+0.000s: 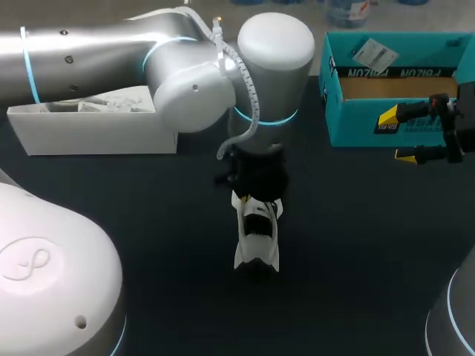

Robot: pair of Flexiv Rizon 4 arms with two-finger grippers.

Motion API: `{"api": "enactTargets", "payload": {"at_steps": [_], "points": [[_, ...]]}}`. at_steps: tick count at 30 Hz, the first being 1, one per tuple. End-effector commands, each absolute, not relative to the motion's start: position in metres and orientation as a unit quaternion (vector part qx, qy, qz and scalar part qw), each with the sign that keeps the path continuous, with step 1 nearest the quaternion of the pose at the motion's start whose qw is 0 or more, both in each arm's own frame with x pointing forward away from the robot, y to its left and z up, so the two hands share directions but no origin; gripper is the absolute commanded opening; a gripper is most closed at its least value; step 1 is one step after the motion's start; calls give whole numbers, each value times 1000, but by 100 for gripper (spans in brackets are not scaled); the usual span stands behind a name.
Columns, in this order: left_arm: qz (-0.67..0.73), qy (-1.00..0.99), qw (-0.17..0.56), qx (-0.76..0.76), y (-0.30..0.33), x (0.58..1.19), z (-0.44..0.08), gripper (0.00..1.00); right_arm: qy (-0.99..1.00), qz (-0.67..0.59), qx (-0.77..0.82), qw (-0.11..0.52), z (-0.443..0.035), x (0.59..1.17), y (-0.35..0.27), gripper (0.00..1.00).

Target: Take the shoe out of the shoebox, open the shoe tongue, remove and reinsert the insole, then place the shoe into the shoebox

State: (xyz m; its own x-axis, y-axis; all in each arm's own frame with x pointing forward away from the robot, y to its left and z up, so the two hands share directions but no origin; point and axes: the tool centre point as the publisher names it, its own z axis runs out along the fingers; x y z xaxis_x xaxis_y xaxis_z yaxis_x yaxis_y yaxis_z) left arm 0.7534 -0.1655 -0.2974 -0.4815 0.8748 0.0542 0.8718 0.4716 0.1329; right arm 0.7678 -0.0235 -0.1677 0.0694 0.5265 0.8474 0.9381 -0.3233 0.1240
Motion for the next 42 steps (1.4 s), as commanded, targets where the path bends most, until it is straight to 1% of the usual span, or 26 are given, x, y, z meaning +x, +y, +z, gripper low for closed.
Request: {"api": "enactTargets", "payload": {"at_steps": [1, 14, 15, 16, 18, 19, 21, 23, 25, 26, 27, 28, 29, 33, 42], "points": [[116, 992, 12, -40, -155, 716, -272, 0, -530, -428, -693, 238, -168, 768, -22, 100], [116, 992, 12, -40, -155, 716, -272, 0, -530, -428, -693, 238, -168, 768, -22, 100], [81, 994, -16, -69, -152, 714, -269, 0, -530, -428, -693, 238, -168, 768, -22, 100], [67, 989, -15, -130, -150, 710, -269, 0, -530, -428, -693, 238, -168, 768, -22, 100], [64, 972, -49, -221, -149, 703, -270, 0, -530, -428, -693, 238, -168, 768, -22, 100], [72, 965, -49, -247, -149, 699, -272, 0, -530, -428, -693, 238, -168, 768, -22, 100], [55, 958, -78, -271, -149, 691, -275, 0, -530, -428, -693, 238, -168, 768, -22, 100], [49, 959, -68, -270, -152, 683, -278, 0, -530, -428, -693, 238, -168, 768, -22, 100], [58, 967, -73, -237, -156, 678, -281, 0, -530, -428, -693, 238, -168, 768, -22, 100], [56, 970, -75, -224, -158, 675, -283, 4, -530, -428, -693, 238, -168, 768, -22, 100], [51, 974, -66, -209, -159, 673, -283, 43, -530, -428, -693, 238, -168, 768, -22, 100], [52, 980, -56, -184, -161, 669, -284, 85, -530, -428, -693, 238, -168, 768, -22, 100], [44, 980, -63, -186, -162, 668, -284, 100, -530, -428, -693, 238, -168, 768, -22, 100], [33, 988, -28, -150, -166, 661, -288, 100, -530, -428, -693, 238, -168, 768, -22, 100], [32, 997, 11, -72, -183, 662, -317, 100, -530, -428, -693, 238, -168, 768, -22, 100]]}}
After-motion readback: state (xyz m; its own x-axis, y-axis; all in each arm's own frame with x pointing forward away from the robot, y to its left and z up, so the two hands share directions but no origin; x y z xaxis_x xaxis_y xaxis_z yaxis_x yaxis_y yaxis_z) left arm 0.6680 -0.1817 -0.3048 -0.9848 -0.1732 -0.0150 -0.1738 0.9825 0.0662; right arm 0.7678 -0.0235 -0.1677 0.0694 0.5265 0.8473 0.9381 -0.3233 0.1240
